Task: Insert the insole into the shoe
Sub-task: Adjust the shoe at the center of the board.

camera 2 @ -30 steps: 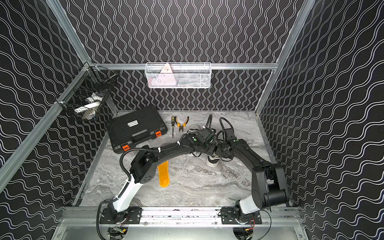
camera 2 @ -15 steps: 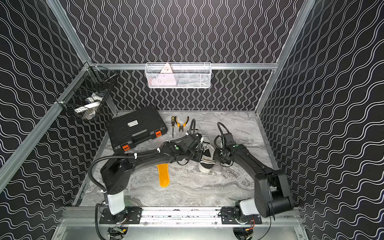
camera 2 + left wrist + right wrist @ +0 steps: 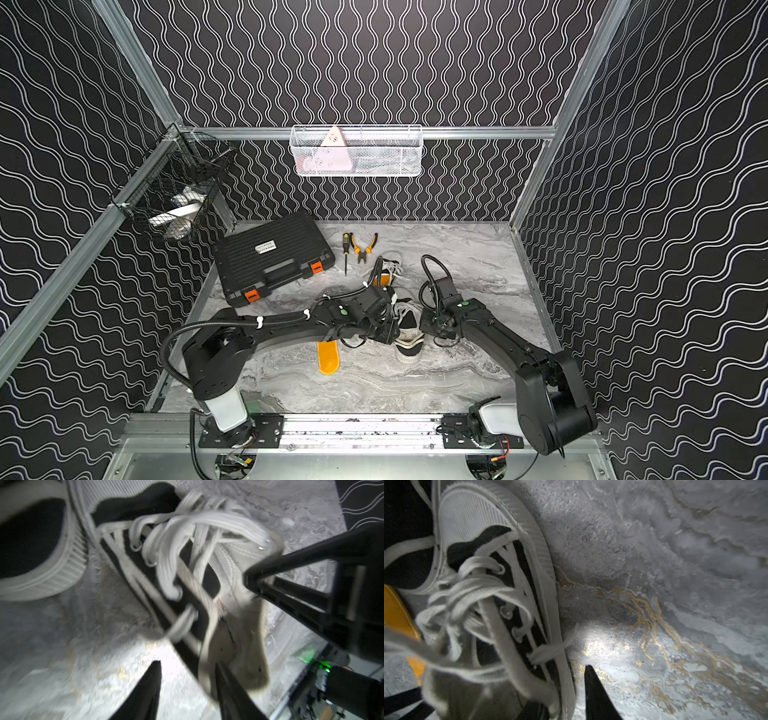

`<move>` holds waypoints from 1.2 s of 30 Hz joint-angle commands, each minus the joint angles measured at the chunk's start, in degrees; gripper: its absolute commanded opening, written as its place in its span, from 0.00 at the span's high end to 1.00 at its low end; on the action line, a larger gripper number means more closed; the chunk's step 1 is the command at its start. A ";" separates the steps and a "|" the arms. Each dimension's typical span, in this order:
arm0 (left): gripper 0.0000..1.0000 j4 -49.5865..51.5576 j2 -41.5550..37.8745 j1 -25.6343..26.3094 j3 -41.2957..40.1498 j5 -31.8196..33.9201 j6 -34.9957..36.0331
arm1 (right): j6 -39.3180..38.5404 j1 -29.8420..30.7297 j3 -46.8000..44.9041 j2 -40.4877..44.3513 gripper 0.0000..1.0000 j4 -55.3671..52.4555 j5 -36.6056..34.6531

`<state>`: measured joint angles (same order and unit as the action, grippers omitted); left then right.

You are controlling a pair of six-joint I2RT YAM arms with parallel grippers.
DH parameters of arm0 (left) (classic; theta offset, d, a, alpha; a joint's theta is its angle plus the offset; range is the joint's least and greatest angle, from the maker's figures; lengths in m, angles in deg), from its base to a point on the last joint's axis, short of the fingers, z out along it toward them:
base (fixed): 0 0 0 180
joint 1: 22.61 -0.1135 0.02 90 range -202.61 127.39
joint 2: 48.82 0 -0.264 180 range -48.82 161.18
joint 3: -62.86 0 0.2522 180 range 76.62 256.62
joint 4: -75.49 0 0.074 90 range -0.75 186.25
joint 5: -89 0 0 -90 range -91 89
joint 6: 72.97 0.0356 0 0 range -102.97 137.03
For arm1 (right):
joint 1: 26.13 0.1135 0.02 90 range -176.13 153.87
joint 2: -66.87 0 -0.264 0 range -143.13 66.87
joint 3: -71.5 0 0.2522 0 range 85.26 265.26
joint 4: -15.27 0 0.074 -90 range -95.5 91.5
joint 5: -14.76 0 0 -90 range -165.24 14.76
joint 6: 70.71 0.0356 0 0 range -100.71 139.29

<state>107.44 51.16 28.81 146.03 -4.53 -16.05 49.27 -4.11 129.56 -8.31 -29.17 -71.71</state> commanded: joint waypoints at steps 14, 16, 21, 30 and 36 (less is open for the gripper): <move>0.74 12.56 5.76 6.06 16.82 -3.10 30.54 | -0.06 -12.94 4.78 6.38 0.39 -3.46 2.71; 0.68 13.31 8.17 6.75 18.63 0.50 31.47 | -0.82 -14.41 5.80 5.85 0.39 -3.98 2.89; 0.58 14.75 14.97 6.94 22.55 6.70 33.33 | -1.08 -15.15 7.21 5.86 0.39 -4.48 3.25; 0.54 13.57 21.63 6.94 25.58 12.92 33.05 | -1.41 -15.34 8.17 5.79 0.40 -5.24 4.22; 0.51 16.15 18.05 6.88 27.47 11.30 32.44 | -1.24 -15.34 7.91 6.17 0.40 -4.77 4.62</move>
<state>122.96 71.67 35.80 172.73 6.88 15.66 48.44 -19.57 137.27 -2.34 -33.22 -67.63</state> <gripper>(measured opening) 0.492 0.600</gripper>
